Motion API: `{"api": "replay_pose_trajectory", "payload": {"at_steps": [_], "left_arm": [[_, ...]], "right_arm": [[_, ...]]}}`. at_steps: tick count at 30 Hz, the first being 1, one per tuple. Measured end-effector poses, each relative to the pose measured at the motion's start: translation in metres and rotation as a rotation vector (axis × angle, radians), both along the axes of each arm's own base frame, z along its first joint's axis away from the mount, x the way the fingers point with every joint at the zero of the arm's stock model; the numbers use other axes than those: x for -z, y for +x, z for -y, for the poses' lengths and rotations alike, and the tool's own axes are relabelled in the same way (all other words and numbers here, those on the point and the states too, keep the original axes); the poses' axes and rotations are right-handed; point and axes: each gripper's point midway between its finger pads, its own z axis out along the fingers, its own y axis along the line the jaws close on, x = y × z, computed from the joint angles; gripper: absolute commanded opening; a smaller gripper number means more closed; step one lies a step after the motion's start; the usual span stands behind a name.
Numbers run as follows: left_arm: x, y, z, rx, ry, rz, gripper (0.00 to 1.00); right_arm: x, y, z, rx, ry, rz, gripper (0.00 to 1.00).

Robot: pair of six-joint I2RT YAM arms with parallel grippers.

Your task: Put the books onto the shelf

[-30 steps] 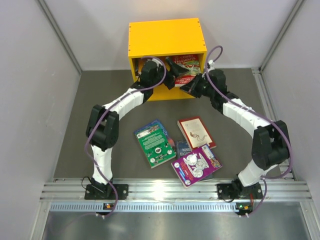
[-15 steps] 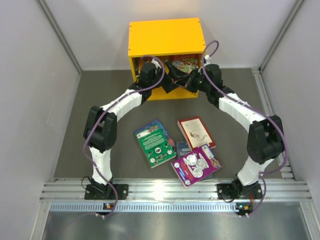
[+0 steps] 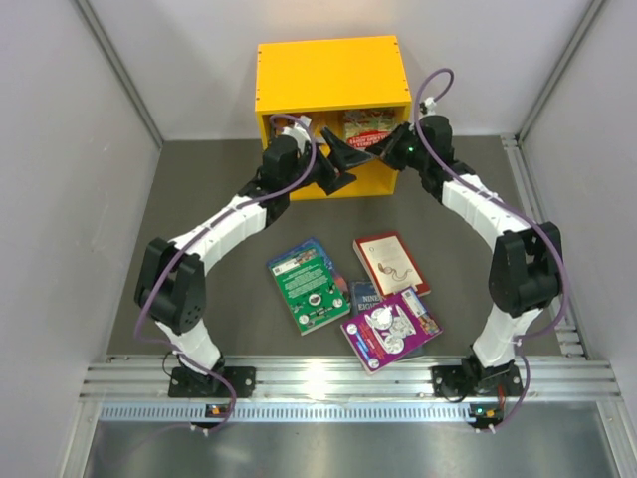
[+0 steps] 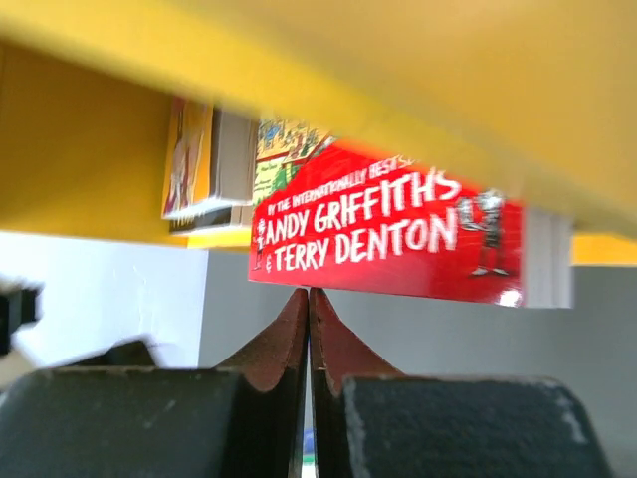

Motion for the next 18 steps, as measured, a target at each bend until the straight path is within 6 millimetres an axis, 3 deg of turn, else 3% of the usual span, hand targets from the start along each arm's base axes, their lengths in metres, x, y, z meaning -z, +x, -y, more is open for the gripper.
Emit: {"api": "replay_pose_trajectory", "payload": {"at_steps": [4, 14, 16, 18], "left_arm": [[-0.014, -0.02, -0.008, 0.009, -0.015, 0.026, 0.99], [-0.011, -0.066, -0.042, -0.017, 0.066, 0.042, 0.99], [-0.015, -0.076, -0.053, -0.036, 0.1, 0.062, 0.99], [-0.017, -0.086, -0.065, -0.058, 0.139, 0.084, 0.99]], "right_arm": [[0.001, 0.007, 0.004, 0.017, -0.002, 0.001, 0.0], [0.013, 0.015, -0.001, 0.012, -0.008, -0.018, 0.0], [0.016, 0.01, 0.001, 0.012, -0.006, -0.013, 0.0], [0.032, -0.011, 0.007, 0.015, -0.022, -0.032, 0.03]]}}
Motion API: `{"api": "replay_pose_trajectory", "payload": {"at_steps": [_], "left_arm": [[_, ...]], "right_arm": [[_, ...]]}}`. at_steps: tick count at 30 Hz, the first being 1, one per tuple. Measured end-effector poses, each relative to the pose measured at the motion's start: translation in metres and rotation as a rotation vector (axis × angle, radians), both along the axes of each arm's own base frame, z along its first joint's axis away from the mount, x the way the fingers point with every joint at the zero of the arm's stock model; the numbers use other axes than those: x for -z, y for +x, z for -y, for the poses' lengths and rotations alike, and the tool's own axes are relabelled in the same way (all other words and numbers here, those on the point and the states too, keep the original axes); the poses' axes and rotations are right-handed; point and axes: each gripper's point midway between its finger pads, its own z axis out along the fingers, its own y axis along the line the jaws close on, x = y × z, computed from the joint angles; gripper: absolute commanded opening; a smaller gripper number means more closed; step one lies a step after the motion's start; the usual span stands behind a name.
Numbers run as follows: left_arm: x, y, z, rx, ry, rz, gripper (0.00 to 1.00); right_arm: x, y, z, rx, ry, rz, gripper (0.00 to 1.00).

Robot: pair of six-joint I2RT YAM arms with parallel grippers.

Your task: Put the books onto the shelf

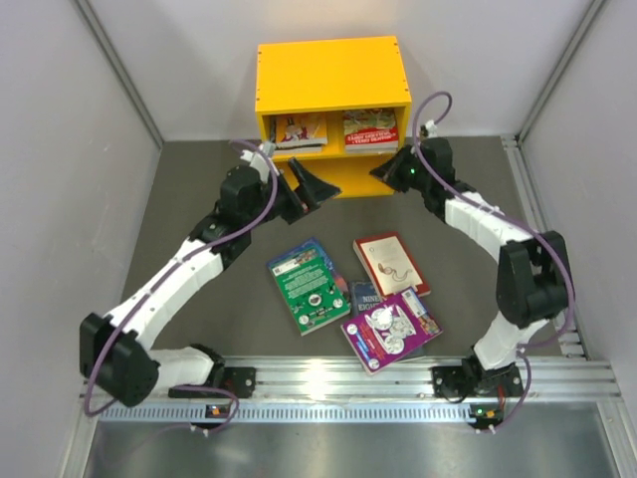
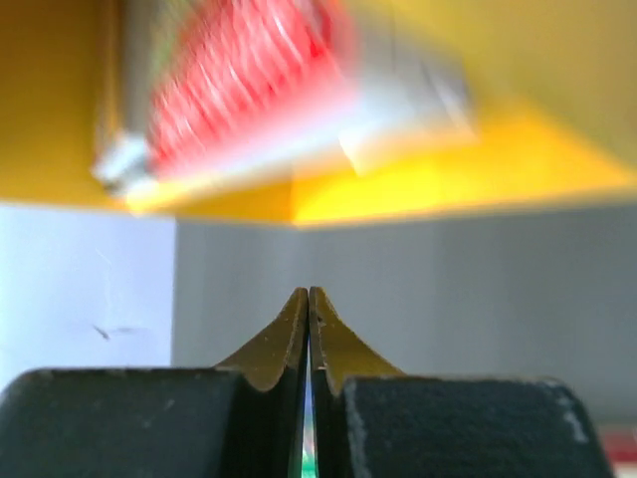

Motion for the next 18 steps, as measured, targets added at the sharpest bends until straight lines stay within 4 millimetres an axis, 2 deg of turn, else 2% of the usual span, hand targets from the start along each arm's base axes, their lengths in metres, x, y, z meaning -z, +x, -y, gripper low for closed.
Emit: {"api": "replay_pose_trajectory", "payload": {"at_steps": [3, 4, 5, 7, 9, 11, 14, 16, 18], "left_arm": [[0.011, -0.019, -0.024, -0.049, 0.079, 0.003, 0.99], [0.018, -0.024, -0.032, -0.072, 0.11, -0.003, 0.99], [0.03, -0.031, -0.043, -0.097, 0.147, -0.012, 0.99], [0.057, -0.042, -0.06, -0.138, 0.209, -0.056, 0.99], [0.098, -0.055, -0.078, -0.176, 0.283, -0.127, 0.99], [0.143, -0.069, -0.094, -0.202, 0.351, -0.214, 0.99], [0.199, -0.093, -0.112, -0.221, 0.431, -0.342, 0.99], [0.22, -0.105, -0.119, -0.226, 0.459, -0.399, 0.99], [0.233, -0.113, -0.123, -0.23, 0.463, -0.428, 0.99]], "right_arm": [[0.019, -0.043, 0.01, -0.011, -0.038, -0.033, 0.49], [0.021, -0.06, 0.011, -0.029, -0.057, -0.024, 0.71], [0.02, -0.073, 0.008, -0.048, -0.065, -0.019, 0.79], [0.012, -0.099, -0.006, -0.12, -0.087, 0.031, 0.88], [0.008, -0.123, -0.029, -0.209, -0.096, 0.072, 0.89], [0.014, -0.142, -0.051, -0.295, -0.102, 0.083, 0.89], [0.053, -0.168, -0.075, -0.399, -0.129, 0.012, 0.89], [0.09, -0.183, -0.083, -0.446, -0.16, -0.07, 0.88], [0.123, -0.196, -0.084, -0.472, -0.188, -0.145, 0.87]]}}
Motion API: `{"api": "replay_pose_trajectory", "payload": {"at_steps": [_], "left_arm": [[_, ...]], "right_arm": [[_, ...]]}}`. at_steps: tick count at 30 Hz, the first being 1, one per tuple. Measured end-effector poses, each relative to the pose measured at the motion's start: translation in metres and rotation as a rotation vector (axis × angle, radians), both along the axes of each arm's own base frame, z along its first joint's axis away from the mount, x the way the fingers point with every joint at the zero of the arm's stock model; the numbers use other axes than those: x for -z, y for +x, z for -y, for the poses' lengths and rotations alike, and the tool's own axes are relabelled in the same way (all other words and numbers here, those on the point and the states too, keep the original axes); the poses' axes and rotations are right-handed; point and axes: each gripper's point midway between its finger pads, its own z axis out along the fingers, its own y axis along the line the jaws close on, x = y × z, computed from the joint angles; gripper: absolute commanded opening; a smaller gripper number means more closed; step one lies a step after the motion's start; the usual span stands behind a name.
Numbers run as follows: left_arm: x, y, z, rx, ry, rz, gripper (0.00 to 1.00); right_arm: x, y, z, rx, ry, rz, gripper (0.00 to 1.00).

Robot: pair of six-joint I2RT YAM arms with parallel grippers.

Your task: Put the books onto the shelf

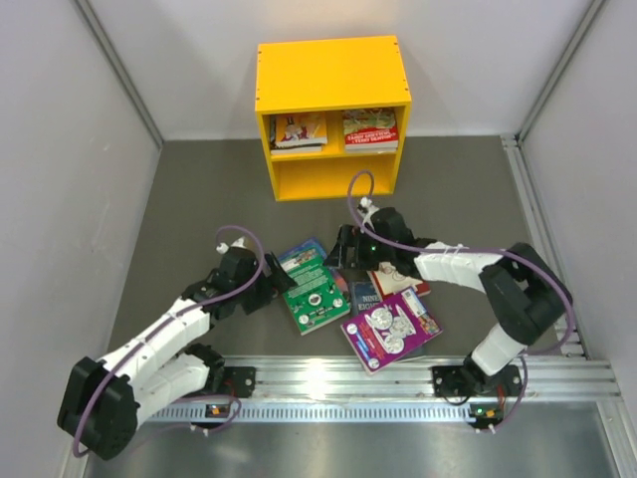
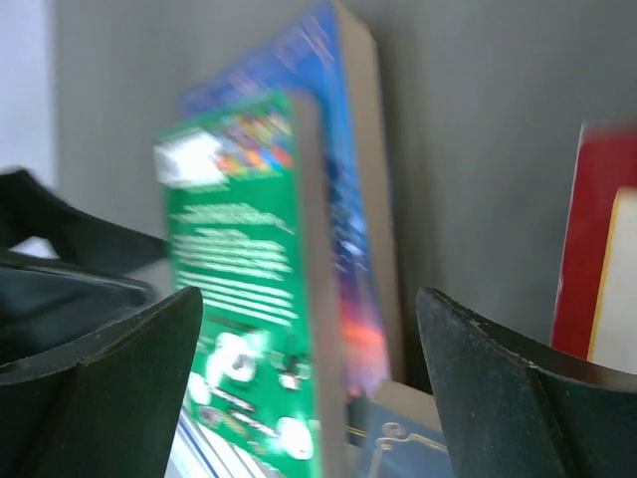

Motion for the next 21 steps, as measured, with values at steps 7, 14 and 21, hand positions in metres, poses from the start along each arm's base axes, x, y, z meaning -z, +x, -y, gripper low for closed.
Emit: {"api": "replay_pose_trajectory", "payload": {"at_steps": [7, 14, 21], "left_arm": [[0.014, -0.011, 0.007, 0.01, -0.067, -0.022, 0.99], [0.029, -0.014, 0.018, 0.027, -0.135, -0.051, 0.82], [0.028, -0.008, 0.015, -0.021, -0.167, -0.051, 0.0]], "right_arm": [[0.049, -0.029, -0.017, -0.066, -0.047, -0.091, 0.81], [0.051, -0.043, -0.04, -0.093, -0.025, -0.058, 0.76], [0.053, -0.037, -0.032, -0.006, -0.013, 0.004, 0.71]]}}
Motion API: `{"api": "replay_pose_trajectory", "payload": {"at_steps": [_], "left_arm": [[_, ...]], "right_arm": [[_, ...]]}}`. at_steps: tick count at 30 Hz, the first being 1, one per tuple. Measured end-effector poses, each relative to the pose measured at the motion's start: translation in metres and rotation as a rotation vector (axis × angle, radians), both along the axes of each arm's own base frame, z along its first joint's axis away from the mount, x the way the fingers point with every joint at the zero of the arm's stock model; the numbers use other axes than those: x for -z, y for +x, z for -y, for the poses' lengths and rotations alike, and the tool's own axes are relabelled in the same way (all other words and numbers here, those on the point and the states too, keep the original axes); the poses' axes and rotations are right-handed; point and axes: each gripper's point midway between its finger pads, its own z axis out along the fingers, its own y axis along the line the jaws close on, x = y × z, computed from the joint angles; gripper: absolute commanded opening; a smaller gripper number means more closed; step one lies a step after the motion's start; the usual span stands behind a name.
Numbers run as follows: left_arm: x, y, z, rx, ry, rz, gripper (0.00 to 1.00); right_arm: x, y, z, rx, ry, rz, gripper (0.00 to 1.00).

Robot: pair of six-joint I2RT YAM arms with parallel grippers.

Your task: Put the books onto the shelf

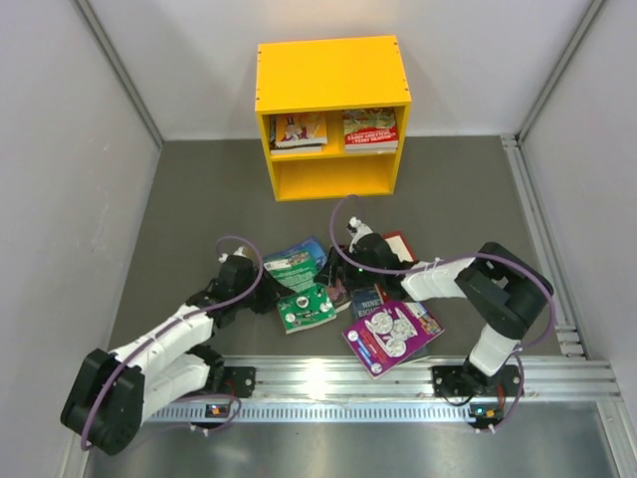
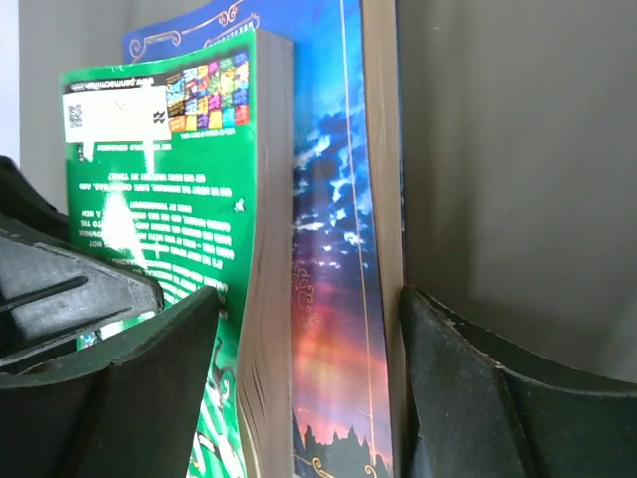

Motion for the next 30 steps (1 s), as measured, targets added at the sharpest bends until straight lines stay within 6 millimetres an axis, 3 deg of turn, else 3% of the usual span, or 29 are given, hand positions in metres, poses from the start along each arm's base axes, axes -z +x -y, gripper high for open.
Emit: {"api": "replay_pose_trajectory", "payload": {"at_steps": [5, 10, 17, 21, 23, 30], "left_arm": [[-0.006, -0.003, -0.002, 0.017, 0.018, 0.02, 0.0], [-0.023, -0.018, -0.01, 0.059, 0.069, 0.023, 0.0], [-0.081, -0.024, -0.02, 0.078, 0.1, 0.111, 0.0], [-0.119, -0.021, -0.021, 0.09, 0.107, 0.178, 0.0], [-0.123, -0.023, -0.023, 0.101, 0.122, 0.17, 0.0], [-0.103, -0.032, -0.028, 0.111, 0.137, 0.147, 0.0]], "right_arm": [[0.001, -0.009, 0.002, 0.037, 0.023, 0.044, 0.7], [0.001, -0.051, 0.004, -0.023, 0.023, 0.006, 0.69], [0.002, -0.125, 0.018, -0.138, 0.009, -0.126, 0.68], [0.005, -0.143, 0.03, -0.146, -0.004, -0.155, 0.68], [0.005, -0.144, 0.035, -0.137, -0.01, -0.157, 0.68], [0.006, -0.143, 0.044, -0.106, -0.041, -0.157, 0.69]]}}
